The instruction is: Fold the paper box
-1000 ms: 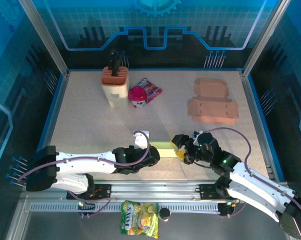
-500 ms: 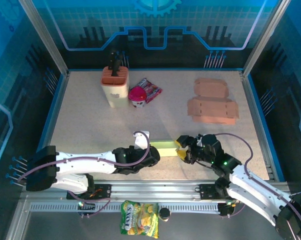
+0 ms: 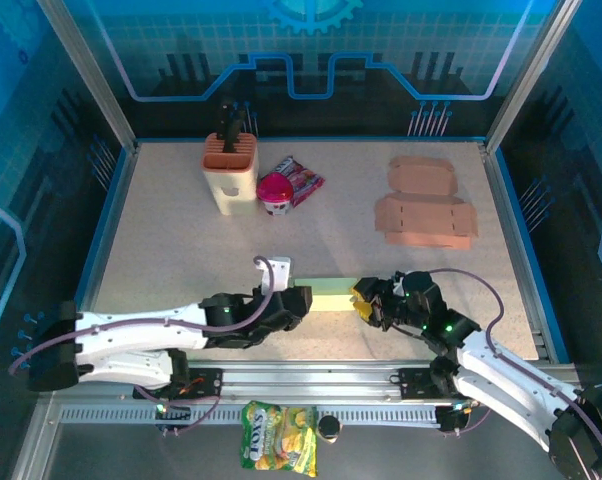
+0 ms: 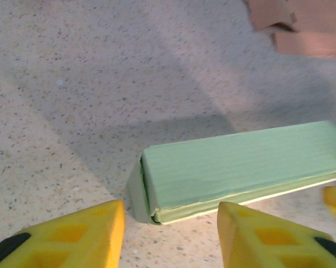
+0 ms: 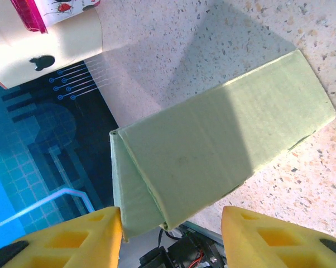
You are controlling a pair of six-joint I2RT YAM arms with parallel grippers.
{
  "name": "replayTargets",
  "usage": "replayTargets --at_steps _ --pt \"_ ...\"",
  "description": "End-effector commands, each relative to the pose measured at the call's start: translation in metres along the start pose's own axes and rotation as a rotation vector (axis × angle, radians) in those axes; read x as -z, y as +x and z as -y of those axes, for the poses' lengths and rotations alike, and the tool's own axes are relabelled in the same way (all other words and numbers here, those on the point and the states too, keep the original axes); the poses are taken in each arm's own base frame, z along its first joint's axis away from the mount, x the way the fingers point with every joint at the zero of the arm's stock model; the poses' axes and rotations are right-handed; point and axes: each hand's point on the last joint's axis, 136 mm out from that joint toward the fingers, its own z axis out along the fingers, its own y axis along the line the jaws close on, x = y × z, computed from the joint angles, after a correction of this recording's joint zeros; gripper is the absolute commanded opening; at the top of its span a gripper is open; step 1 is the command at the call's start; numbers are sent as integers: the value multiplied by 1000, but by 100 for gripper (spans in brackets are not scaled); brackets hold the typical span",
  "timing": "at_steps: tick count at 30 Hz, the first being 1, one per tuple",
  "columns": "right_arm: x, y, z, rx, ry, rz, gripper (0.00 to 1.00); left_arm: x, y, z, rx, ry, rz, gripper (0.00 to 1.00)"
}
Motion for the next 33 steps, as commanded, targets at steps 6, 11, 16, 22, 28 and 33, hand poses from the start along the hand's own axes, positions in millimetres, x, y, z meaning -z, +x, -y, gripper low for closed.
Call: replayTargets --at_steps 6,11,16,22,28,33 --pt "1 -7 12 17 41 27 47 0 -4 2 104 82 -82 59" --pt "1 -7 14 20 52 28 44 -17 6 -8 174 97 -147 57" --pt "0 -8 17 23 65 32 41 -28 17 -18 195 82 -173 52" --pt "-1 -9 21 24 79 33 40 -36 28 -23 205 73 -196 48" --pt "0 -9 22 25 82 35 38 -40 34 -26 202 61 -206 43" --pt "0 -10 24 26 93 40 37 -43 41 -30 201 48 -219 38"
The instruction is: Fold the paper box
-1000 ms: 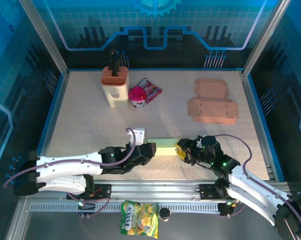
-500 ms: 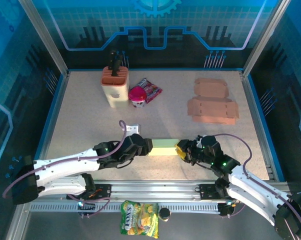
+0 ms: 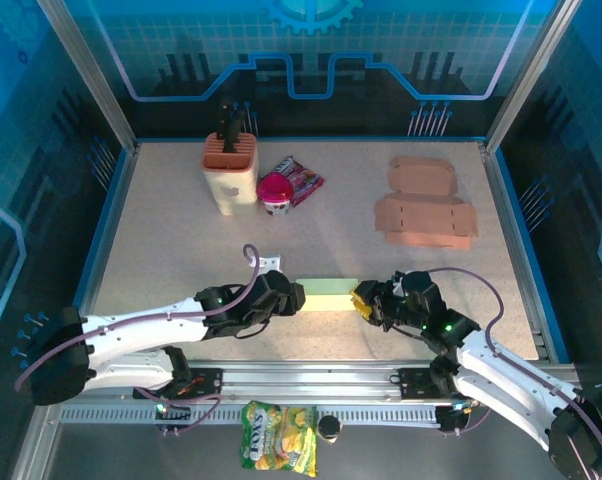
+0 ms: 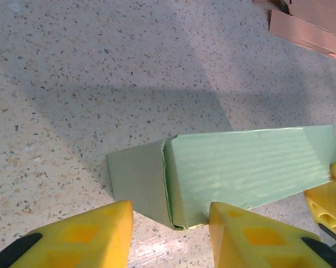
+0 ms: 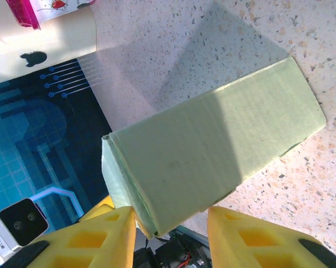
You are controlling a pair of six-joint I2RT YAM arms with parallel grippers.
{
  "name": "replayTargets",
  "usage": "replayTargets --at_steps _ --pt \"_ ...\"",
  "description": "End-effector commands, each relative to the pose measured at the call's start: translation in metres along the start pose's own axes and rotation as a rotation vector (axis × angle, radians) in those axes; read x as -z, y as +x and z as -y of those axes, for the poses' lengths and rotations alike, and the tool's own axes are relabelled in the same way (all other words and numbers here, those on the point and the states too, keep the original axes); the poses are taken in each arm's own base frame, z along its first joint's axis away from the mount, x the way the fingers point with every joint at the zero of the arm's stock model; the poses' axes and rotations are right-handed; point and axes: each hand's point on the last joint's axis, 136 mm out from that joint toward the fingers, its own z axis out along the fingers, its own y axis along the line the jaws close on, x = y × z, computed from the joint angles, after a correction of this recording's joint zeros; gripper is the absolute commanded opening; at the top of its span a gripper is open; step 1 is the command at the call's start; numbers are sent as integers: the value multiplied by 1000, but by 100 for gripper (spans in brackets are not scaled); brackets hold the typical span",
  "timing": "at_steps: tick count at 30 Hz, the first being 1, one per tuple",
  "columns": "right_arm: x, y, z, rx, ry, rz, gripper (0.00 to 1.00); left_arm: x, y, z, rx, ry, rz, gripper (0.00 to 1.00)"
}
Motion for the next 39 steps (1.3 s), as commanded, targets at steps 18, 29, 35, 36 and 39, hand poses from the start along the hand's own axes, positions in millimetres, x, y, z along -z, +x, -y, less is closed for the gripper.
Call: replayTargets --at_steps 18,29,35,36,39 --pt "15 5 -11 23 74 56 70 -16 22 -18 -14 -37 -64 20" --pt "-1 4 -12 -306 157 127 90 -16 20 -14 -19 -22 -59 18" --pt "-25 -4 -26 -383 126 110 93 -15 20 -13 -20 -16 -60 17" --pt "-29 -4 -26 -387 128 108 93 -15 19 -12 -21 -14 -59 17" --pt "-35 -7 -27 -394 130 106 93 -14 19 -11 -23 -10 -57 16"
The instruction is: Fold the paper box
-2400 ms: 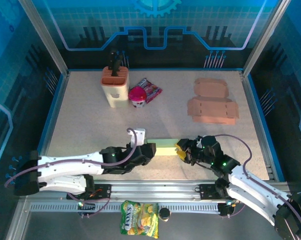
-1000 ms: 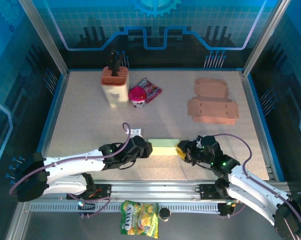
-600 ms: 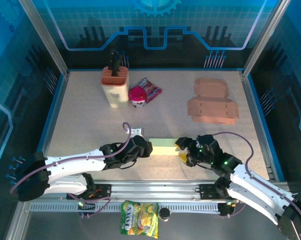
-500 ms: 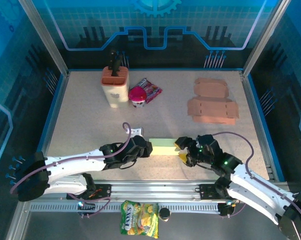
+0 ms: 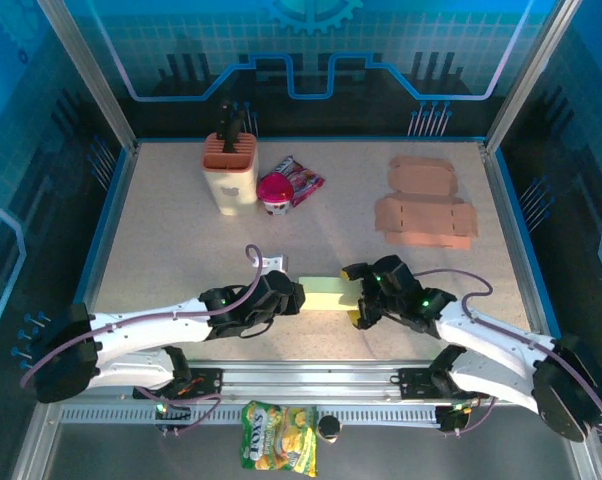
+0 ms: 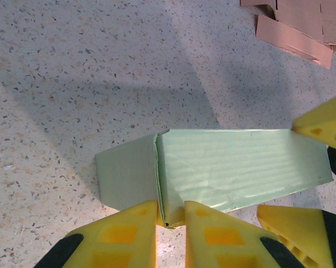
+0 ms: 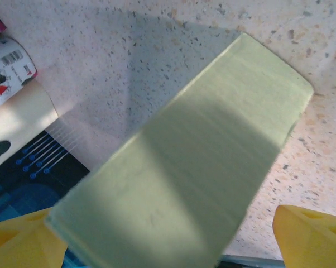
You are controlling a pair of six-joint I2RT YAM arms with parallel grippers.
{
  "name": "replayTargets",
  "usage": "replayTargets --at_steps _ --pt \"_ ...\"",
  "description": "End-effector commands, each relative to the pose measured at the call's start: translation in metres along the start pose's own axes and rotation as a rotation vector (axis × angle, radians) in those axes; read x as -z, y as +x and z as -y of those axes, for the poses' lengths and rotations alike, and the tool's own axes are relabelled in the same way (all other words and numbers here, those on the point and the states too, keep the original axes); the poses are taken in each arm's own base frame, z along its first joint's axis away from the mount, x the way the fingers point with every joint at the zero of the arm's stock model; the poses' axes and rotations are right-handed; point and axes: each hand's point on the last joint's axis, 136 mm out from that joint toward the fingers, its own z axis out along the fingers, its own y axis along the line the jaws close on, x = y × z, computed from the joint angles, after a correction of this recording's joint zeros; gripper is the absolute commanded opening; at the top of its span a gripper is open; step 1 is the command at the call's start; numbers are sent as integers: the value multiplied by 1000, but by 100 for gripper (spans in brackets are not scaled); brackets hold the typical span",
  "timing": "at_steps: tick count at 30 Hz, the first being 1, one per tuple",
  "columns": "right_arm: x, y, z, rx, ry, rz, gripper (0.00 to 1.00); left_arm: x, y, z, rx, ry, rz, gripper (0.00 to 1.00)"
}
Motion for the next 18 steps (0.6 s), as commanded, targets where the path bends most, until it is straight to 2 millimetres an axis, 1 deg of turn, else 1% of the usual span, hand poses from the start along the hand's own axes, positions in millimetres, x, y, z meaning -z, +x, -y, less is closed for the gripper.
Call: replayTargets --at_steps 1,4,7,11,12,14,18 --pt "-1 7 -24 -36 -63 -31 93 -4 17 -19 -48 -53 -64 16" --pt "-7 -3 -21 -30 -65 -15 93 -3 16 -19 -47 -52 -61 16" --pt "-12 -8 -25 9 -105 -32 89 -3 16 -19 -47 -51 -61 16" --pt "-16 -6 -32 99 -160 -68 84 -1 15 -18 -52 -48 -54 16" --pt "-17 -3 -37 123 -182 -80 82 -1 14 -18 -52 -50 -50 16" --pt "-20 0 -38 155 -189 -97 79 -1 13 -18 -54 -51 -45 16" --pt "-26 4 -44 210 -237 -123 68 3 11 -19 -57 -51 -26 19"
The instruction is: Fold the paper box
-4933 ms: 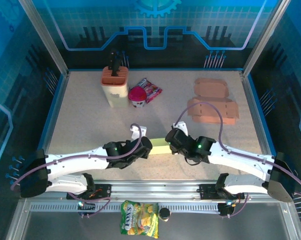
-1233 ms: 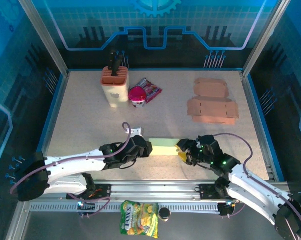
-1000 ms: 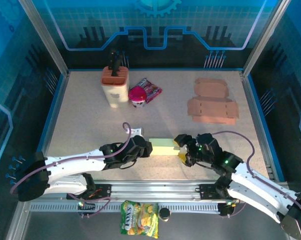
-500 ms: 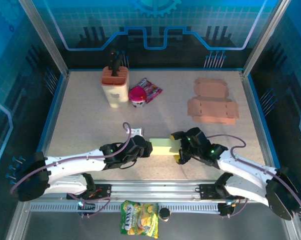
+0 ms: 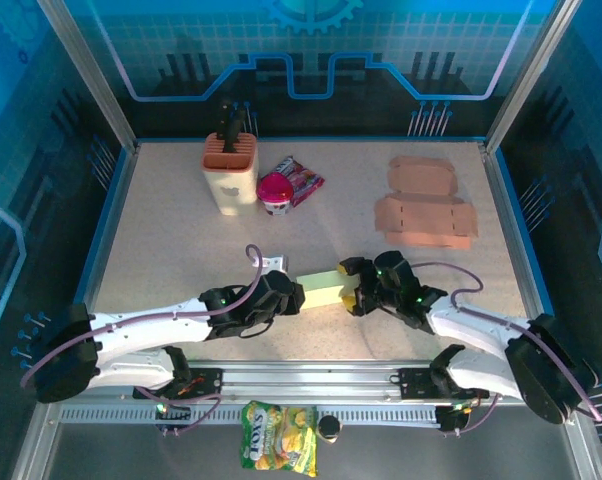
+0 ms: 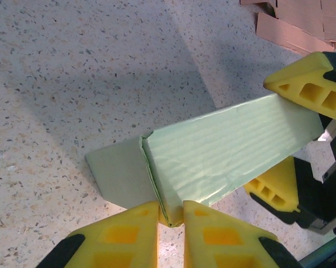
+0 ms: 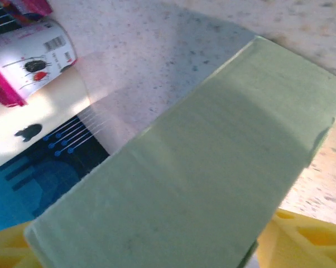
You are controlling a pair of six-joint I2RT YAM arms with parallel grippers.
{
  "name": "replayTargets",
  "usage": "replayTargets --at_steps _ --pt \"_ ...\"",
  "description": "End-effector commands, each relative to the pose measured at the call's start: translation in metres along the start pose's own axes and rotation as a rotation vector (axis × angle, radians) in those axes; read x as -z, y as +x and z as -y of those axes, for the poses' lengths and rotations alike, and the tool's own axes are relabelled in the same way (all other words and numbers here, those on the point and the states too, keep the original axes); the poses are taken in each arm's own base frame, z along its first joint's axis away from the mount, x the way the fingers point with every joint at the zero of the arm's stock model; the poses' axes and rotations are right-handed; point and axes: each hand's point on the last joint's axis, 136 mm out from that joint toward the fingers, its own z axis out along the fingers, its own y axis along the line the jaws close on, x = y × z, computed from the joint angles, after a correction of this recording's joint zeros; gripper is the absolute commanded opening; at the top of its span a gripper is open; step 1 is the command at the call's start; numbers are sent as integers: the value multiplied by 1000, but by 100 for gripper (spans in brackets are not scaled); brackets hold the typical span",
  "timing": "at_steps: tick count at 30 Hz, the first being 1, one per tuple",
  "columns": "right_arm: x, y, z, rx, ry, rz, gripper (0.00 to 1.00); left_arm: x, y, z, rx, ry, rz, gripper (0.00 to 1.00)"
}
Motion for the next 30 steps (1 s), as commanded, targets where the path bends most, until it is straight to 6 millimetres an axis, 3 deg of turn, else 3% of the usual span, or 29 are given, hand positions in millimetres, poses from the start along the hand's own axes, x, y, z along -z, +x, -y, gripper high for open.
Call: replayTargets --at_steps 1,10,14,18,24,30 --pt "-5 10 -16 96 -95 -63 65 3 9 -16 -41 -48 -17 21" --pt "-29 15 -18 159 -150 -98 55 25 -4 -16 -52 -52 42 48" --pt "-48 20 2 122 -88 -159 66 28 -3 -19 -44 -53 42 50" --pt "-52 31 20 128 -47 -219 72 30 -3 -20 -39 -48 41 50" --pt "-32 34 43 291 88 -224 80 45 -11 -11 -59 10 69 50" --pt "16 25 53 508 295 -167 88 70 -20 -14 -68 20 87 52"
